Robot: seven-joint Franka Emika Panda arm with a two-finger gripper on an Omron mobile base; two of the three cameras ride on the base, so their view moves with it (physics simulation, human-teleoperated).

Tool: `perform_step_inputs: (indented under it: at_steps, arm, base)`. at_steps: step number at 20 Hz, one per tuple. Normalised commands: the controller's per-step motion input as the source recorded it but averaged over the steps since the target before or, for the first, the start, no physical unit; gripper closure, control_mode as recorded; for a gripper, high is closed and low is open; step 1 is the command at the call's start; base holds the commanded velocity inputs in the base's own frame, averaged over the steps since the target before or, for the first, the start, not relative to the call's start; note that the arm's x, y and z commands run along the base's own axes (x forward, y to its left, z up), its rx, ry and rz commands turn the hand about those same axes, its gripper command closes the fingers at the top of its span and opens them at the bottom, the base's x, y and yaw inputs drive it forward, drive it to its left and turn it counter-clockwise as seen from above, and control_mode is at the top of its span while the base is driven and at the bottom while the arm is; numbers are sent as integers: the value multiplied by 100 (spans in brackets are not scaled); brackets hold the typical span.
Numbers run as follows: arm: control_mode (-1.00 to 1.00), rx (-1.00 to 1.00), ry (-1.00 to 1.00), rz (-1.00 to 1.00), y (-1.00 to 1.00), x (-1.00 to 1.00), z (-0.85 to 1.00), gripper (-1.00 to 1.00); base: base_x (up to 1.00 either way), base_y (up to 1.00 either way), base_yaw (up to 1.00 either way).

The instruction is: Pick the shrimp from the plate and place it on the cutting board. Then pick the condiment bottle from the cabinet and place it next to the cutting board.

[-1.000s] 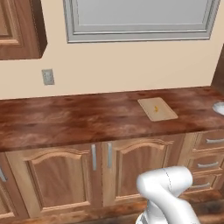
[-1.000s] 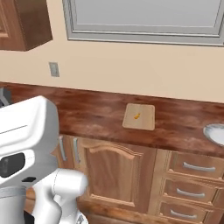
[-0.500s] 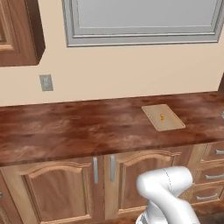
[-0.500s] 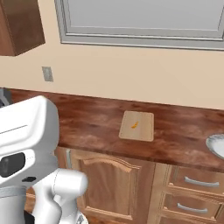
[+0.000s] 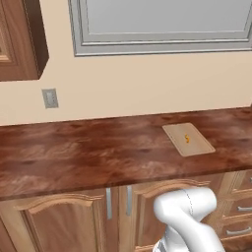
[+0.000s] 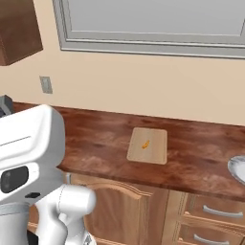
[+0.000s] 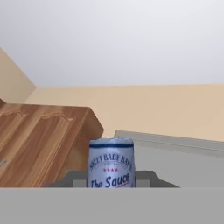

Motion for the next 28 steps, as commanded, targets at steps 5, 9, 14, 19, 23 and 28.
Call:
perform_step_inputs:
  at_steps: [5,9,14,19,23,28]
  arm:
    - [100,0,0,0,0,0,0,100]
    - [100,0,0,0,0,0,0,100]
    - [-100,0,0,0,3,10,-1,100]
    - [-100,0,0,0,0,5,-2,100]
    - [-100,0,0,0,0,1,-8,100]
    - [-100,0,0,0,0,0,-16,100]
  base:
    - [32,0,-1]
    - [27,1,-1]
    - [4,1,0]
    - [0,0,0]
    - [0,0,0]
    - [0,0,0]
